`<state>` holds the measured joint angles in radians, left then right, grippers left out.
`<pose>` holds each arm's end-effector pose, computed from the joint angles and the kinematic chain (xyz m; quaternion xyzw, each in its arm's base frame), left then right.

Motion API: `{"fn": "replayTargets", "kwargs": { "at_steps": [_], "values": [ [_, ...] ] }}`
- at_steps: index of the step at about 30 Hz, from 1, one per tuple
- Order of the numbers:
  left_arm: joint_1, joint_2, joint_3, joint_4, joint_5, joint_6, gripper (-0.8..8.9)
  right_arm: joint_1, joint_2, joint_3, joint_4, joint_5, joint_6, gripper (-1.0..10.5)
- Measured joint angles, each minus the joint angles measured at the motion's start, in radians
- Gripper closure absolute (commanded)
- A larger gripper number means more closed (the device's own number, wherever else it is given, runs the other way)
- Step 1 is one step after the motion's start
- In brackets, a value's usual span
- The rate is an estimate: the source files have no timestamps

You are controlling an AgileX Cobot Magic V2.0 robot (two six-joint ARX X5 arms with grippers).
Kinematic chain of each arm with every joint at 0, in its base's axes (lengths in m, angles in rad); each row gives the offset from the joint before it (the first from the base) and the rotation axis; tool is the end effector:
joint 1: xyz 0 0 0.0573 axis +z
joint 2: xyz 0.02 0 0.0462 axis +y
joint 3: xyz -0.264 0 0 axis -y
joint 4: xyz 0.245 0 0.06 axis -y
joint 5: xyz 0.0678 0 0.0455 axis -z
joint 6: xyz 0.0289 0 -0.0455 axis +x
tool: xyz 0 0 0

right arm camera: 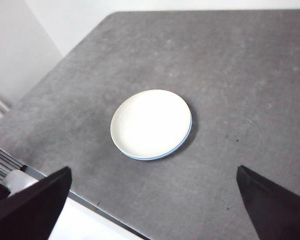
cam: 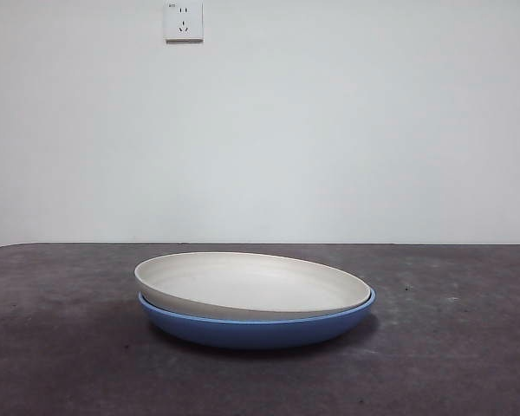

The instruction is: Pick up the white plate, put it on the blue plate, put it on desk

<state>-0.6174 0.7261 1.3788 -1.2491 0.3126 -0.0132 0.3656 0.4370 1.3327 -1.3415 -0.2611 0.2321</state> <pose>0.0435 -0.0418 0.4217 0.0390 0.2932 -0.4267 0.8547 -0.0275 -0.0025 0.4027 0.0960 0.2541 0.2730 0.9229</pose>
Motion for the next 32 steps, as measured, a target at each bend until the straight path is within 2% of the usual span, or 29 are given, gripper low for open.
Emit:
{"fn": "replayTargets", "kwargs": {
  "at_steps": [2, 3, 4, 6, 11, 32],
  "values": [
    [0.000, 0.000, 0.000, 0.000, 0.000, -0.001, 2.89, 0.000, -0.004, 0.000, 0.000, 0.000, 0.000, 3.7],
    [0.000, 0.000, 0.000, 0.000, 0.000, -0.001, 3.56, 0.000, -0.003, 0.000, 0.000, 0.000, 0.000, 4.3],
    [0.000, 0.000, 0.000, 0.000, 0.000, -0.001, 4.47, 0.000, -0.003, 0.000, 0.000, 0.000, 0.000, 5.5],
    [0.000, 0.000, 0.000, 0.000, 0.000, -0.001, 8.12, 0.000, -0.003, 0.000, 0.000, 0.003, 0.000, 9.2],
    [0.000, 0.000, 0.000, 0.000, 0.000, -0.004, 7.98, 0.000, -0.003, 0.000, 0.004, 0.052, 0.000, 9.3],
    [0.005, 0.000, 0.000, 0.001, 0.000, -0.004, 7.98, 0.000, -0.003, 0.000, 0.006, 0.052, 0.000, 9.3]
  ]
}}
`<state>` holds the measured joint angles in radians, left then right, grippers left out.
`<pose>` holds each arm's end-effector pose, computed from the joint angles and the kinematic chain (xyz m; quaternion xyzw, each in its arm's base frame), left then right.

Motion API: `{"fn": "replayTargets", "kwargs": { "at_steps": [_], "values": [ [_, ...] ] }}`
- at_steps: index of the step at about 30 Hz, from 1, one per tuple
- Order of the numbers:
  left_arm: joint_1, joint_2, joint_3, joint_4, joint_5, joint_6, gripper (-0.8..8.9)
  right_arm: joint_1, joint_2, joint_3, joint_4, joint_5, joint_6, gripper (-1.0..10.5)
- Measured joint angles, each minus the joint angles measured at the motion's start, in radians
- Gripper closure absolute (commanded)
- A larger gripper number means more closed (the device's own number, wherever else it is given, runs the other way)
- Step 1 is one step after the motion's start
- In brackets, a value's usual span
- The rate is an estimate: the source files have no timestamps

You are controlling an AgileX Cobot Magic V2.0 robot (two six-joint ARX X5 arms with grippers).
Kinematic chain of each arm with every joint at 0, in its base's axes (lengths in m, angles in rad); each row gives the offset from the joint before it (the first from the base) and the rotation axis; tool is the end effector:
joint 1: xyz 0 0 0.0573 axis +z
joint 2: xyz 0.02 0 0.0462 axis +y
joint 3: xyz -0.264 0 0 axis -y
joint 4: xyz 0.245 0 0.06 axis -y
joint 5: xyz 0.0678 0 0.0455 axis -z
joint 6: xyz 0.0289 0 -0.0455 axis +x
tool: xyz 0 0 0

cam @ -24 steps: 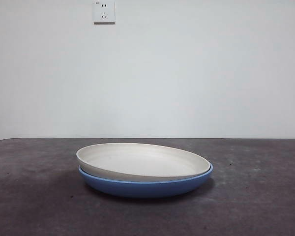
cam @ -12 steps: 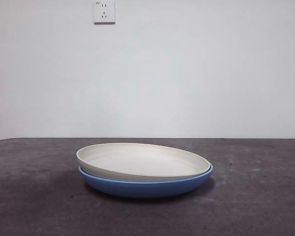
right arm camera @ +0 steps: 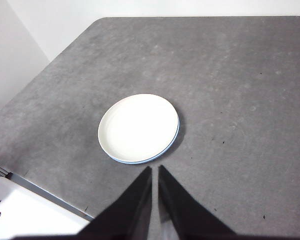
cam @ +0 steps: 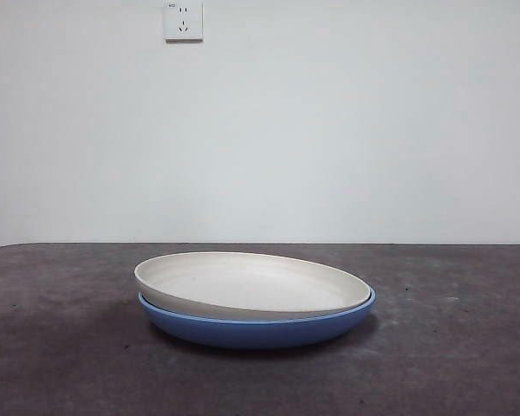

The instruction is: Pick up the white plate, put it on the blue plate, put it on desk

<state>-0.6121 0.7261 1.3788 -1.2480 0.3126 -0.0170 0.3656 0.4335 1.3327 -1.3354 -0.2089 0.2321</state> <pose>0.0437 -0.0416 0.4218 0.0365 0.2936 -0.4240 0.8560 -0.0274 -0.0041 0.4029 0.0916 0.2463 0.2498 0.9320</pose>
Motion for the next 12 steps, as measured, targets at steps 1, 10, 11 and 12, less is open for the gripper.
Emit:
{"fn": "replayTargets", "kwargs": {
  "at_steps": [1, 10, 11, 12],
  "values": [
    [0.013, 0.000, 0.000, 0.000, 0.000, 0.000, 7.98, 0.000, 0.000, 0.000, 0.000, 0.000, 0.000, 9.3],
    [0.370, -0.054, -0.184, 0.156, 0.000, 0.009, 7.98, 0.000, 0.000, 0.000, 0.000, 0.000, 0.000, 9.3],
    [0.406, -0.074, -0.231, 0.216, 0.000, 0.010, 7.98, 0.000, 0.000, 0.000, 0.000, 0.000, 0.000, 9.3],
    [0.444, -0.104, -0.293, 0.300, 0.000, 0.011, 7.98, 0.000, 0.000, 0.000, 0.000, 0.000, 0.000, 9.3]
  ]
}}
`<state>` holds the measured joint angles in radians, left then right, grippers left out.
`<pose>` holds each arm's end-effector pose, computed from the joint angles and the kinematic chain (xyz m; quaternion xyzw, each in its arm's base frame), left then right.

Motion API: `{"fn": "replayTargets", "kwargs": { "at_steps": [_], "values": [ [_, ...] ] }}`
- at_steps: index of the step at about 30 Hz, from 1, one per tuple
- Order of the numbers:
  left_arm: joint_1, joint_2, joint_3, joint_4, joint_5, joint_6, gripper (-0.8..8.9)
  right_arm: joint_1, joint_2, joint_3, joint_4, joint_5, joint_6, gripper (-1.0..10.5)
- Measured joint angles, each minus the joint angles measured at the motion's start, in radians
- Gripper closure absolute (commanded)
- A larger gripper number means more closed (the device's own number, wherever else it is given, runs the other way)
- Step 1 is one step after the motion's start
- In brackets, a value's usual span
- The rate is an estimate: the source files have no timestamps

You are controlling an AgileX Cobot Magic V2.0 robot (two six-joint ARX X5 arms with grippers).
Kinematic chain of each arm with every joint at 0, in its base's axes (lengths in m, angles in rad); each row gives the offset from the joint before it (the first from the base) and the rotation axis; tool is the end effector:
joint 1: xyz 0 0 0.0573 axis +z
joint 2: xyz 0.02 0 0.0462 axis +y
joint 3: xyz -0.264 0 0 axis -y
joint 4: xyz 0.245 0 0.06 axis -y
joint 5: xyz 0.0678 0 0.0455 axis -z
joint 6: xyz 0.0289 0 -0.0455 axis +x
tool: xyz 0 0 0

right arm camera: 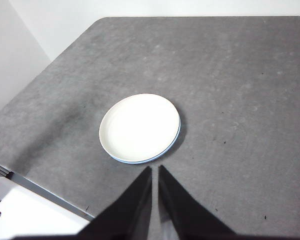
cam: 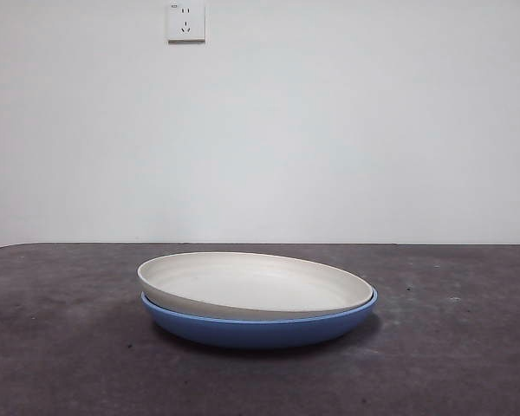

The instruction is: Pick up the white plate, put it on the blue plate, put it on desk

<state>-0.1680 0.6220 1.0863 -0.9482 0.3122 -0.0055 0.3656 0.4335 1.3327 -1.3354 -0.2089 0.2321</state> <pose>0.0794 -0.0225 0.3763 -0.0199 0.2396 -0.2302 0.9430 -0.0274 -0.0041 0.4029 0.0916 0.2463 0.2498 0.9320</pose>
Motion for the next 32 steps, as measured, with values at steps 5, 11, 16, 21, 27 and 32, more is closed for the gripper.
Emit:
{"fn": "replayTargets", "kwargs": {
  "at_steps": [5, 11, 16, 21, 27, 32],
  "values": [
    [0.113, -0.190, -0.376, 0.430, 0.000, 0.001, 7.98, 0.000, 0.000, 0.000, 0.000, 0.000, 0.000, 9.3],
    [0.152, -0.400, -0.793, 0.779, -0.080, -0.007, 7.98, 0.000, 0.000, 0.000, 0.000, 0.000, 0.000, 9.3],
    [0.153, -0.496, -0.996, 0.840, -0.187, -0.071, 7.98, 0.000, 0.000, 0.000, 0.000, 0.000, 0.000, 9.3],
    [0.152, -0.546, -1.054, 0.838, -0.238, -0.092, 7.98, 0.000, 0.000, 0.000, 0.000, 0.000, 0.000, 9.3],
    [0.153, -0.597, -1.054, 0.782, -0.307, -0.093, 7.97, 0.000, 0.000, 0.000, 0.000, 0.000, 0.000, 9.3],
    [0.153, -0.618, -1.054, 0.766, -0.311, -0.084, 7.97, 0.000, 0.000, 0.000, 0.000, 0.000, 0.000, 9.3]
  ]
}}
